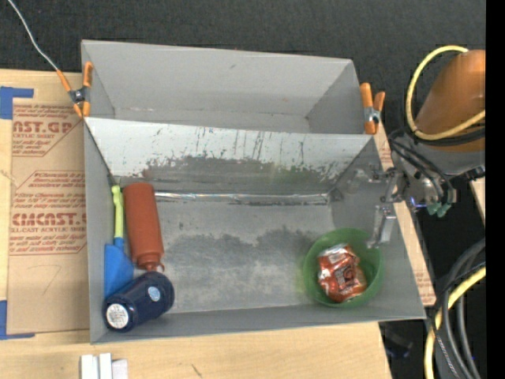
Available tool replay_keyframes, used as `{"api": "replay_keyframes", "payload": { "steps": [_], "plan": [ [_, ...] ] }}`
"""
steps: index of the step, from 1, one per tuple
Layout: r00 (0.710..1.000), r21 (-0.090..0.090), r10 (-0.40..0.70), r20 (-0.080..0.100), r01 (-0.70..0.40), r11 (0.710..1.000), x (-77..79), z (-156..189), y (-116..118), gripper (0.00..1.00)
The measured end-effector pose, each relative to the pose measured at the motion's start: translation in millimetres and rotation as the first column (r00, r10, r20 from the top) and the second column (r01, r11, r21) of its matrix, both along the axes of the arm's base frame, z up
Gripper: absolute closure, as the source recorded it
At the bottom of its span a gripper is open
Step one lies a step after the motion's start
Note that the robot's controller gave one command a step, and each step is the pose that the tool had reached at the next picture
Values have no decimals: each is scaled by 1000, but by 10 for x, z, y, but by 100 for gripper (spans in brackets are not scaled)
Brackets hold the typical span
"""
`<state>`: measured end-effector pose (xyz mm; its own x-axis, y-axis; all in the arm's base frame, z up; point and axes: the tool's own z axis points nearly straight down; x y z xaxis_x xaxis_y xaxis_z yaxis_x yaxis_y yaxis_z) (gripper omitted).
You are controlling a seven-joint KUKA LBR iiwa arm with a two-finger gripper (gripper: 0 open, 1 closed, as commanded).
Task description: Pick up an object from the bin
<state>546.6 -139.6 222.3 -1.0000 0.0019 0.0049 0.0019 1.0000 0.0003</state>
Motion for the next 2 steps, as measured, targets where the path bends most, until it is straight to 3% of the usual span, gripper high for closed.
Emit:
{"api": "replay_keyframes", "payload": {
  "steps": [1,2],
  "plan": [
    [1000,-1,2,7,-2,1000,13,48,10,0],
    [984,-1,180,7,-180,984,-108,-558,-30,0]
  ]
}}
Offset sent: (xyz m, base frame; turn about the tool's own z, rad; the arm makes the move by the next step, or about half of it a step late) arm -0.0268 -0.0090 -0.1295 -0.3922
